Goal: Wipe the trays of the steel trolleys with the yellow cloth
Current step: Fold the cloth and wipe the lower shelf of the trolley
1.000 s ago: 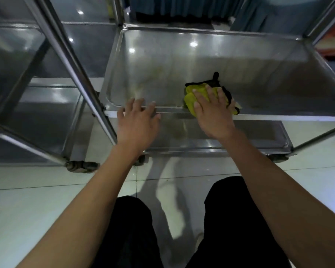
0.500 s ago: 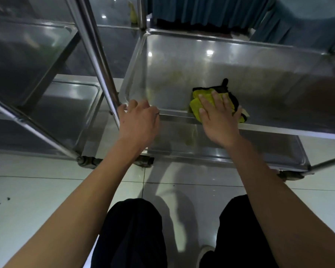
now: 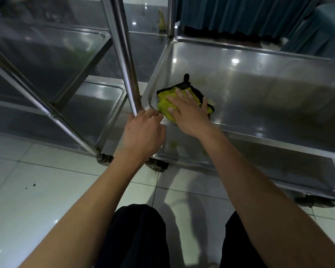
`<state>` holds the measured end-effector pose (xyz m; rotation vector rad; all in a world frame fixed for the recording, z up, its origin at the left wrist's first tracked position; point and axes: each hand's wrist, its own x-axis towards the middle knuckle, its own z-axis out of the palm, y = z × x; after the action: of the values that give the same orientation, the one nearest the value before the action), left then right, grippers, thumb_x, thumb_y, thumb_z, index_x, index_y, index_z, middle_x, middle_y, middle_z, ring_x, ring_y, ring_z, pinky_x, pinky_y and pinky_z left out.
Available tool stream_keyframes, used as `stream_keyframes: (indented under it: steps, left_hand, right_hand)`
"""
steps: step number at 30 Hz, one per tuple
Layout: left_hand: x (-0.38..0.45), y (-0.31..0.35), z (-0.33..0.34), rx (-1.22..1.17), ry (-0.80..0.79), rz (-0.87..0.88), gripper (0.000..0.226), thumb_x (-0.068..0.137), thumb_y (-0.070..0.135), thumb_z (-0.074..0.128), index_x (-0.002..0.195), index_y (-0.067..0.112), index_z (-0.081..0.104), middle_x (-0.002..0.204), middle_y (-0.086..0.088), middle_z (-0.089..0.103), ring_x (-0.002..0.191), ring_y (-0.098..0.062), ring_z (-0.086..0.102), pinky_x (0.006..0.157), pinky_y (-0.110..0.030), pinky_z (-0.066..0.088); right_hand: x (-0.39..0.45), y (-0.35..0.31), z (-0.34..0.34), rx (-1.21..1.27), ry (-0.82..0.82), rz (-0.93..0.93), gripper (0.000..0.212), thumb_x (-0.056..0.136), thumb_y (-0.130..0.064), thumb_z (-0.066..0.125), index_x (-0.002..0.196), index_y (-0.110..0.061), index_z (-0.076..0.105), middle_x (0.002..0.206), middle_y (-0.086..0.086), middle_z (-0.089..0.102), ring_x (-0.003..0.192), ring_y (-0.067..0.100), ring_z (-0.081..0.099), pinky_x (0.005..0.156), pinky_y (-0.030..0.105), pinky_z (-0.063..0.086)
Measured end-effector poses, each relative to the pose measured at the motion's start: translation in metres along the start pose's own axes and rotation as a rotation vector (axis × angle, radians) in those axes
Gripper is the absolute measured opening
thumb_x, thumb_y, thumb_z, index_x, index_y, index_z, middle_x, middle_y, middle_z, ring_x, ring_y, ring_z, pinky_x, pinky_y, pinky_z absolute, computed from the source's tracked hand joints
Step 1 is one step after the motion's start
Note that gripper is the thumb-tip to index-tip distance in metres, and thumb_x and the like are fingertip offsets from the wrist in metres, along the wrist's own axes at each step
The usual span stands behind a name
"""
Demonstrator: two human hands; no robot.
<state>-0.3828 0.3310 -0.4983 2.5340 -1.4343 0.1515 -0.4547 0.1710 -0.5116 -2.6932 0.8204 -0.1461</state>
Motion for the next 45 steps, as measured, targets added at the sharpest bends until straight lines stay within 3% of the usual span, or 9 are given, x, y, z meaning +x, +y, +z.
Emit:
stream_keyframes:
  steps: [6, 12, 19, 24, 30, 37, 45]
  left_hand:
    - [-0.003, -0.007, -0.001, -0.019, -0.036, -0.020, 0.035, 0.096, 0.034, 0.050, 0.125, 0.021, 0.065, 0.127, 0.004, 0.060, 0.116, -0.022, 0.056, 0.093, -0.042, 0.048]
    - [0.003, 0.006, -0.002, 0.049, -0.054, -0.042, 0.034, 0.097, 0.036, 0.045, 0.121, 0.021, 0.064, 0.125, 0.001, 0.058, 0.116, -0.022, 0.054, 0.097, -0.043, 0.045]
    - [0.015, 0.028, -0.009, 0.119, -0.056, -0.057, 0.044, 0.100, 0.050, 0.038, 0.115, 0.019, 0.066, 0.117, -0.005, 0.062, 0.113, -0.028, 0.058, 0.099, -0.049, 0.046]
    - [0.054, 0.099, 0.000, 0.087, -0.090, 0.144, 0.038, 0.097, 0.047, 0.041, 0.109, 0.020, 0.065, 0.115, -0.005, 0.062, 0.110, -0.029, 0.054, 0.091, -0.046, 0.040]
    - [0.083, 0.154, 0.025, 0.005, -0.196, 0.178, 0.041, 0.096, 0.048, 0.045, 0.115, 0.019, 0.068, 0.121, -0.007, 0.060, 0.117, -0.033, 0.053, 0.094, -0.050, 0.043]
    - [0.091, 0.174, 0.037, 0.035, -0.163, 0.158, 0.043, 0.093, 0.053, 0.045, 0.100, 0.021, 0.074, 0.109, -0.009, 0.061, 0.101, -0.036, 0.063, 0.082, -0.043, 0.049]
    - [0.092, 0.159, 0.022, -0.035, -0.197, 0.258, 0.038, 0.097, 0.053, 0.047, 0.101, 0.026, 0.074, 0.110, -0.005, 0.065, 0.105, -0.034, 0.062, 0.085, -0.038, 0.049]
  right_hand:
    - [0.035, -0.022, -0.002, 0.057, -0.103, -0.153, 0.045, 0.105, -0.042, 0.034, 0.150, -0.047, 0.034, 0.167, -0.012, 0.009, 0.154, 0.017, 0.002, 0.115, 0.068, -0.007]
    - [0.029, -0.006, 0.000, 0.096, -0.014, -0.173, 0.043, 0.104, -0.048, 0.037, 0.147, -0.047, 0.040, 0.166, -0.011, 0.017, 0.153, 0.015, 0.008, 0.117, 0.065, -0.002]
    - [0.011, 0.062, -0.018, 0.093, 0.102, 0.022, 0.046, 0.100, -0.052, 0.044, 0.146, -0.045, 0.043, 0.164, -0.011, 0.022, 0.152, 0.016, 0.012, 0.118, 0.064, 0.004]
    - [-0.014, 0.110, -0.034, 0.114, 0.164, 0.112, 0.047, 0.099, -0.049, 0.047, 0.146, -0.042, 0.045, 0.164, -0.007, 0.024, 0.152, 0.019, 0.014, 0.117, 0.065, 0.005]
    - [-0.070, 0.199, -0.062, 0.122, 0.212, 0.306, 0.048, 0.100, -0.049, 0.047, 0.147, -0.042, 0.043, 0.165, -0.005, 0.023, 0.153, 0.020, 0.012, 0.119, 0.061, 0.013]
    - [-0.151, 0.293, -0.101, 0.135, 0.290, 0.535, 0.049, 0.101, -0.046, 0.050, 0.148, -0.041, 0.042, 0.164, -0.005, 0.023, 0.153, 0.022, 0.013, 0.121, 0.058, 0.007]
    - [-0.151, 0.284, -0.105, 0.050, 0.273, 0.623, 0.048, 0.102, -0.044, 0.046, 0.149, -0.043, 0.040, 0.165, -0.008, 0.019, 0.153, 0.020, 0.012, 0.120, 0.061, 0.003]
